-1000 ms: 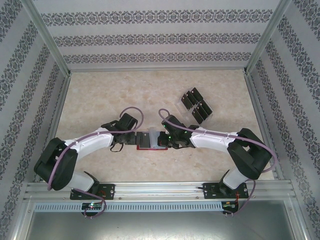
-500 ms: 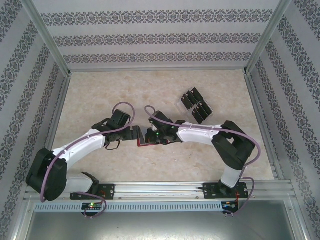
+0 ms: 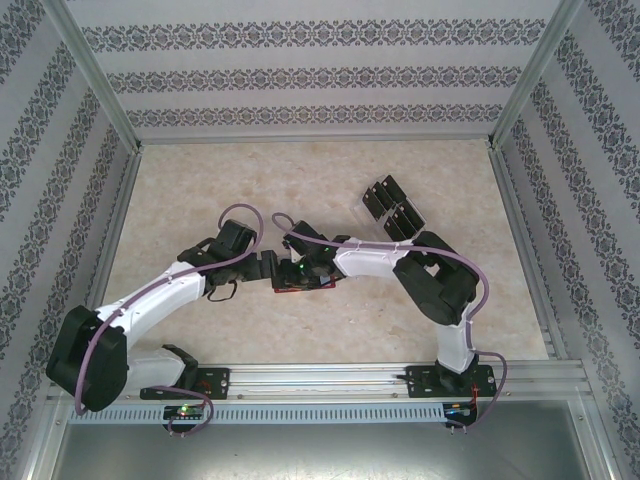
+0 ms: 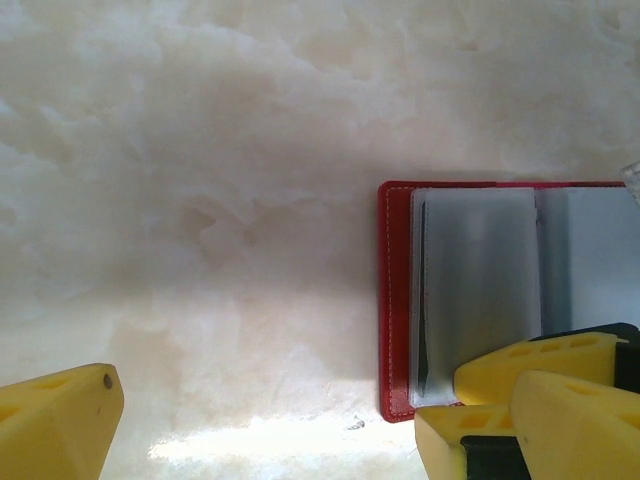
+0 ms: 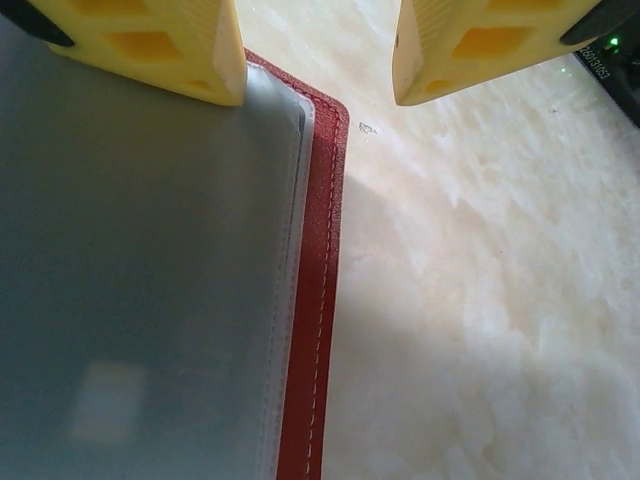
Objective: Put the credit cards into the card holder
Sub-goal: Flip over the card slot in the card holder, then pick up the credit card from the storage box.
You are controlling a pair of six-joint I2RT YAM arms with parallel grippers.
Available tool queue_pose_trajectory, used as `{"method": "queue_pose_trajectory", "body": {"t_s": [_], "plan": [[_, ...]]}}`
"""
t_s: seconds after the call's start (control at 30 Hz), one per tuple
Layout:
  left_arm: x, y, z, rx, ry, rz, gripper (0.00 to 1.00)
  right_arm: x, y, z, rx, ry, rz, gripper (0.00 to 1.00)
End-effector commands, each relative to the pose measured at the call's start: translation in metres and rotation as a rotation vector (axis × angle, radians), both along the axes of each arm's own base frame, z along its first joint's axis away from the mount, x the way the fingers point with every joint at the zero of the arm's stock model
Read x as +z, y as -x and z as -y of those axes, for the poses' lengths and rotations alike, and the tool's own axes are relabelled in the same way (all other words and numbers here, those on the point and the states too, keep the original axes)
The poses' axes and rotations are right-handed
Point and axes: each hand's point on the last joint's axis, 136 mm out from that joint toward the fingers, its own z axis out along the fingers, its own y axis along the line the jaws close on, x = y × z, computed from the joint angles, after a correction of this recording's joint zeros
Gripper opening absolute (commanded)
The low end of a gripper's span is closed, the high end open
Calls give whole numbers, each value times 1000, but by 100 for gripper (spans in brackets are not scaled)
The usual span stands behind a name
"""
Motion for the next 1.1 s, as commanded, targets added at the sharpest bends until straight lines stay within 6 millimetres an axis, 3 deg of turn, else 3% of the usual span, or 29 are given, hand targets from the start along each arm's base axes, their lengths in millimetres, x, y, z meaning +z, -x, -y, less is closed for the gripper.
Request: {"method": "queue_pose_trajectory", "body": {"t_s": [0.0, 0.1, 0.23, 0.43, 0.6, 0.7, 0.9, 1.07], "plan": [[-2, 4, -4, 10, -12, -20, 100, 23, 7, -8, 64, -67, 24, 46], [-2, 3, -4, 0, -22, -24, 100, 56, 6, 2, 63, -118, 84, 47], [-2, 0, -1, -18, -26, -29, 100, 86, -1, 40, -10, -122, 147, 47], [-9, -8, 18, -68, -22, -45, 100, 99, -28, 128, -182, -15, 232, 47], [-22, -12, 37, -119, -55, -72, 100, 105, -52, 216, -286, 245, 346, 47], [-34, -13, 39, -132, -93, -96, 100, 105, -65, 253, -292, 390, 386, 48], [-50, -8, 31, -130, -148, -131, 100, 99, -88, 296, -240, 656, 433, 46], [-58, -4, 26, -126, -174, -146, 100, 94, -105, 304, -194, 765, 438, 45]]}}
